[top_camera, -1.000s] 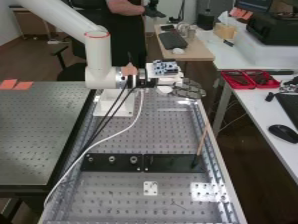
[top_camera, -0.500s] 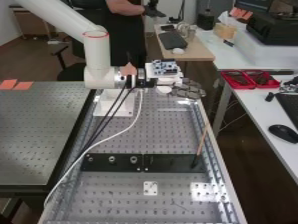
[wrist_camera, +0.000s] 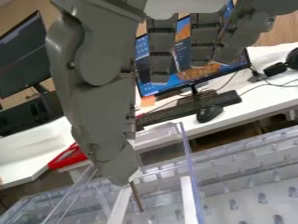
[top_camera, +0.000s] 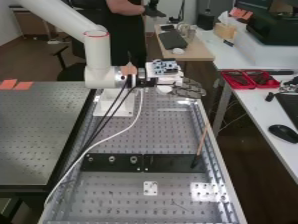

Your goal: Grab the drill bit and place it in the clear container

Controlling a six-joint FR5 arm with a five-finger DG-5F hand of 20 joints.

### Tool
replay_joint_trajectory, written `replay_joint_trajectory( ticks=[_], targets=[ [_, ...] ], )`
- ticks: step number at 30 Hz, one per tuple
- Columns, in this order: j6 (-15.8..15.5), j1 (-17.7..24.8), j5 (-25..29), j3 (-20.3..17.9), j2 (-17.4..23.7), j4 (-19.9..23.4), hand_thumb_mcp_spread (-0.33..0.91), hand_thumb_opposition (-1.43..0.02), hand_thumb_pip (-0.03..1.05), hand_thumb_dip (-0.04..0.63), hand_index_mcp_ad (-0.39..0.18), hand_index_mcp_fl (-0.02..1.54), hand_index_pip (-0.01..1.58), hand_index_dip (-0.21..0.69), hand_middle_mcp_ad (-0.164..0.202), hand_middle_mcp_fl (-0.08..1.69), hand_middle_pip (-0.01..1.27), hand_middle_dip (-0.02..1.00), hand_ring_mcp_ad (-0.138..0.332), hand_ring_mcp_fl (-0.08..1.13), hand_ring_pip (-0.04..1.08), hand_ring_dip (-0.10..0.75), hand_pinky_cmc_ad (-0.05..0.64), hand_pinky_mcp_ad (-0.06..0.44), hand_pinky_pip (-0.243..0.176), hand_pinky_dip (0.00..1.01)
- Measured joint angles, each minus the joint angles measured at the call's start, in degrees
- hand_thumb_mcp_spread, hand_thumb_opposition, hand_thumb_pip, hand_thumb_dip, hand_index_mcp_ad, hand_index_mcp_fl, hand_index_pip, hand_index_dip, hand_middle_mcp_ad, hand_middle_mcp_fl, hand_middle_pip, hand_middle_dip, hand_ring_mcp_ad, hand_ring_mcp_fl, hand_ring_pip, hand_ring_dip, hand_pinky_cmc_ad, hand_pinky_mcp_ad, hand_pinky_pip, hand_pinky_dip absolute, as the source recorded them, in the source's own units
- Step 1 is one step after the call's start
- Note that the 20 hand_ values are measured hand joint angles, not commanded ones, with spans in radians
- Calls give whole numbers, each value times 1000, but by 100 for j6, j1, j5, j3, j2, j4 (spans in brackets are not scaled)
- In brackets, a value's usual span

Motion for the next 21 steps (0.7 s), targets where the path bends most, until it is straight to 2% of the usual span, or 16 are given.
replay_joint_trajectory(
  ticks=[21],
  targets=[
    [30,7,-7,36,-23,-10,700,-1045,382,316,-141,1030,768,328,59,215,157,138,201,65,106,16,278,166,-91,169]
  ],
)
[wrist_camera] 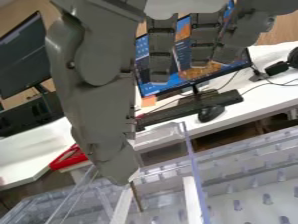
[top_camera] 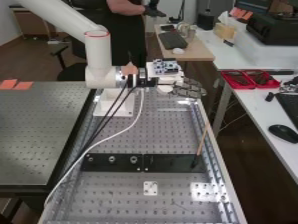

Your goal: Grab the drill bit and place it in the clear container

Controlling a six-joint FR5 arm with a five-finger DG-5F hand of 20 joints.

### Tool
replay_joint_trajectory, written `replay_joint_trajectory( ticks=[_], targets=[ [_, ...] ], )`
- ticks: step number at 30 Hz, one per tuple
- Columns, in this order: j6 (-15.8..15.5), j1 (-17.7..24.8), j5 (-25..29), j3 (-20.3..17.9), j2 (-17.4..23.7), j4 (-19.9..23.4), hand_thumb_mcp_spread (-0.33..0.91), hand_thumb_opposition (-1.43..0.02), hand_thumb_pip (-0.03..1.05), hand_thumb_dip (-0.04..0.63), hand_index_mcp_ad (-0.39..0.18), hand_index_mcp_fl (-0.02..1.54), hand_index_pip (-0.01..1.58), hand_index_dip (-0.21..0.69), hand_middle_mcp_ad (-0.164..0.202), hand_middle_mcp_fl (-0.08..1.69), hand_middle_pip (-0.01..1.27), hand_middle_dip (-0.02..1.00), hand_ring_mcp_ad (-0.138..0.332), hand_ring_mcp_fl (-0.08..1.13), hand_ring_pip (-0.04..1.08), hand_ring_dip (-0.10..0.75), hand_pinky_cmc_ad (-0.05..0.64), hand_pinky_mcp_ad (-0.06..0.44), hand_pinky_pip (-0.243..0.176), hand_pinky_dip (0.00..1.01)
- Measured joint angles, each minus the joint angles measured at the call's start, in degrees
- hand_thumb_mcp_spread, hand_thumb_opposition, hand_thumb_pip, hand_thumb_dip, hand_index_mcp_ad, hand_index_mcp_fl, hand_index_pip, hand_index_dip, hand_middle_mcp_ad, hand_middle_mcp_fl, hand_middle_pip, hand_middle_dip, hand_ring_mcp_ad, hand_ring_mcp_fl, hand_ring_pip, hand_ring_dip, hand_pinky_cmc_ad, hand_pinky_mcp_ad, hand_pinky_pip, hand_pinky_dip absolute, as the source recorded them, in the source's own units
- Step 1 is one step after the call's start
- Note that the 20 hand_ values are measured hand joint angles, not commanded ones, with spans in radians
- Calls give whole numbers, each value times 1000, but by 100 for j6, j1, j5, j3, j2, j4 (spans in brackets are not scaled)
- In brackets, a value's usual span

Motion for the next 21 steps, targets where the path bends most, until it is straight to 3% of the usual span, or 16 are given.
replay_joint_trajectory(
  ticks=[21],
  targets=[
    [49,-5,-21,36,-22,-20,700,-1045,382,316,-141,1033,768,328,56,215,157,138,201,66,105,16,278,166,-91,169]
  ],
)
